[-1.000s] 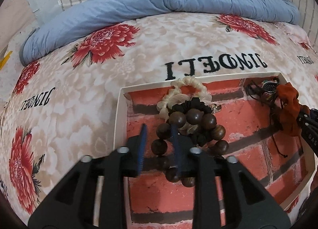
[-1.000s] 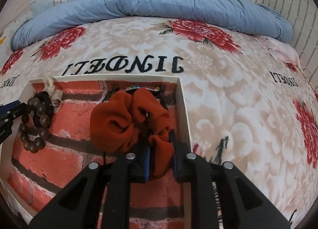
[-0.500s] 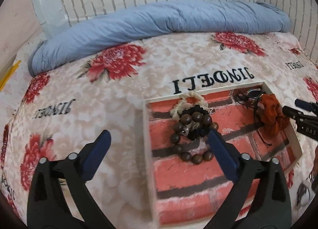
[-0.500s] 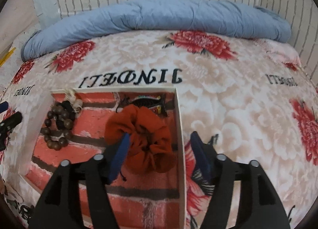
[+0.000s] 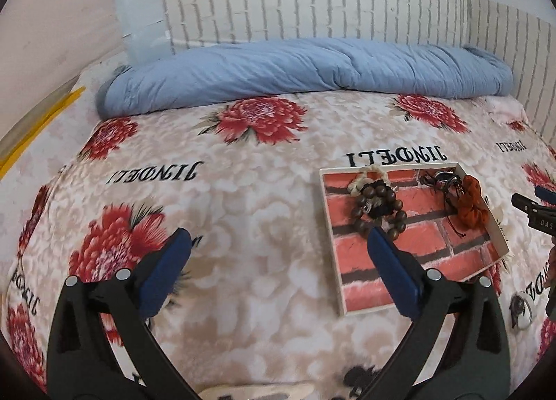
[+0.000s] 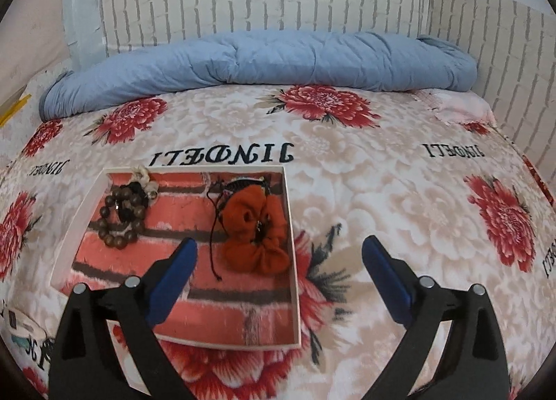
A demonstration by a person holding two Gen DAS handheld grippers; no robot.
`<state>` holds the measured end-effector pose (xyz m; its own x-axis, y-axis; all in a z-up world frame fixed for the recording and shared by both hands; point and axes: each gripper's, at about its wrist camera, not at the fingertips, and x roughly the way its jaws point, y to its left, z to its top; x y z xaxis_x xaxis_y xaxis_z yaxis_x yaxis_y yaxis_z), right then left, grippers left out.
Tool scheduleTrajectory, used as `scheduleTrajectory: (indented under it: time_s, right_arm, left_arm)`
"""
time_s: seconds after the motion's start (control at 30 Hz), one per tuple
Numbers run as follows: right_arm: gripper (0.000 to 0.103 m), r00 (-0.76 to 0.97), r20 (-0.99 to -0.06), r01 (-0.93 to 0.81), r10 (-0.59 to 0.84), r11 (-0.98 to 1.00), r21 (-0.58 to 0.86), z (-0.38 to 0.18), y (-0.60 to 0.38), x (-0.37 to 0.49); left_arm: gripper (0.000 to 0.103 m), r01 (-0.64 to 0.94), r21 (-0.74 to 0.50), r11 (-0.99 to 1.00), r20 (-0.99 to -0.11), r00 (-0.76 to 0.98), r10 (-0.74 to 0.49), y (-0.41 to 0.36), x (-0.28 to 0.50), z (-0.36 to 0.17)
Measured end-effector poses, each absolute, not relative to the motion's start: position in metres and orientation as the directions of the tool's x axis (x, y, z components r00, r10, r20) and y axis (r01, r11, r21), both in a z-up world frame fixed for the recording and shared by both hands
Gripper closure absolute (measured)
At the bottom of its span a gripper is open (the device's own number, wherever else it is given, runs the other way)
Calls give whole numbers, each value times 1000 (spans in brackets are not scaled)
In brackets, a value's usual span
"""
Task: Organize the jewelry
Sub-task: 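Move both tools back over the remaining jewelry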
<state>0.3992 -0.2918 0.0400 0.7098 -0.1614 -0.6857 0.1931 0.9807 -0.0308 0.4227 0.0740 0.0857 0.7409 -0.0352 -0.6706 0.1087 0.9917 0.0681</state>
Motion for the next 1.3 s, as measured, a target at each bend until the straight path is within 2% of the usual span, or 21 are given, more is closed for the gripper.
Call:
scheduleTrajectory:
  time_s: [0.2,0.5,0.83,1.3]
  right_arm:
    - [8,715,-680,196,-161,980,-27,38,-290,368]
    - [8,715,-684,150,-144,987,-50,31,-285,331]
    - [8,699,-700,142,-146,988,-64,13,-295,292]
    - [8,666,-726,189,-172,980,-59,-38,-324,234]
  left_arm:
    - [5,71,46,996,-674,738,-21,100,394,75]
    - [5,57,31,998,-664,747,-22,97,354,69]
    - [5,49,-51,997,-677,732,-71,69,305,42]
    - [5,138,-62,989,-687,713,-142,1,229,-6]
